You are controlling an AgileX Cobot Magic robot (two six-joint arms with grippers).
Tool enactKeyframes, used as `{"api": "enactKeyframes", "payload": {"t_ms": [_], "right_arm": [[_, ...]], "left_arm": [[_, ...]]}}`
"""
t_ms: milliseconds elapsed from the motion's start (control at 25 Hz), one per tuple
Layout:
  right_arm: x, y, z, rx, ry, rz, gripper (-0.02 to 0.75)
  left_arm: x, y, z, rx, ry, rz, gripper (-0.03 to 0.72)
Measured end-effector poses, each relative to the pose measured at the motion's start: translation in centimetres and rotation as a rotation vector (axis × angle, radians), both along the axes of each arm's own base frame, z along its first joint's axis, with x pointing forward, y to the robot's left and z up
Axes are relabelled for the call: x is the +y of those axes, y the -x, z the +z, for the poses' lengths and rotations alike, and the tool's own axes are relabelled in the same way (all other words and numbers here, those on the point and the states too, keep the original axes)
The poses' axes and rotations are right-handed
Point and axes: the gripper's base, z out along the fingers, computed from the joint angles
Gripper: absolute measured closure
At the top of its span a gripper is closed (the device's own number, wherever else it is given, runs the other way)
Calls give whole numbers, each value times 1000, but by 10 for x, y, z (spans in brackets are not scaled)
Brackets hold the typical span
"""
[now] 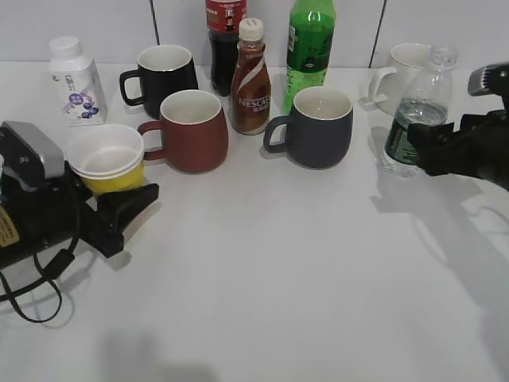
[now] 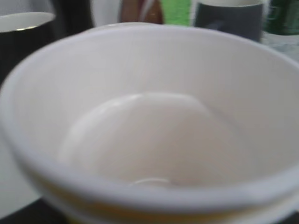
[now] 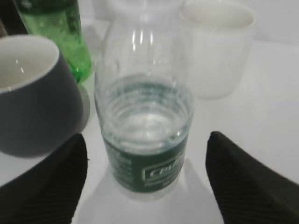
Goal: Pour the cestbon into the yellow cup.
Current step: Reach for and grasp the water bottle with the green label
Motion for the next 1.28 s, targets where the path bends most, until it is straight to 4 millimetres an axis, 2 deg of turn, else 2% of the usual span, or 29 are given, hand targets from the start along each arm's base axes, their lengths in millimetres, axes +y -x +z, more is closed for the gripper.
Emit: {"api": "enactKeyframes", "payload": {"t_ms": [280, 400, 640, 800, 1280], "right_arm": [[3, -3, -19, 50, 27, 32, 146], [4, -6, -23, 17, 18, 38, 143], [6, -12, -38, -39, -2, 44, 84], [7, -17, -45, -58, -14, 35, 73], [9, -57, -52, -78, -37, -31, 70]], "left_arm": [[-19, 9, 0, -1, -4, -94, 249], [-25, 12, 0, -3, -4, -120, 249], [-37, 13, 3, -18, 4, -164, 249], [-42, 13, 4, -21, 10, -181, 249], [-43, 13, 4, 18, 48, -173, 249]]}}
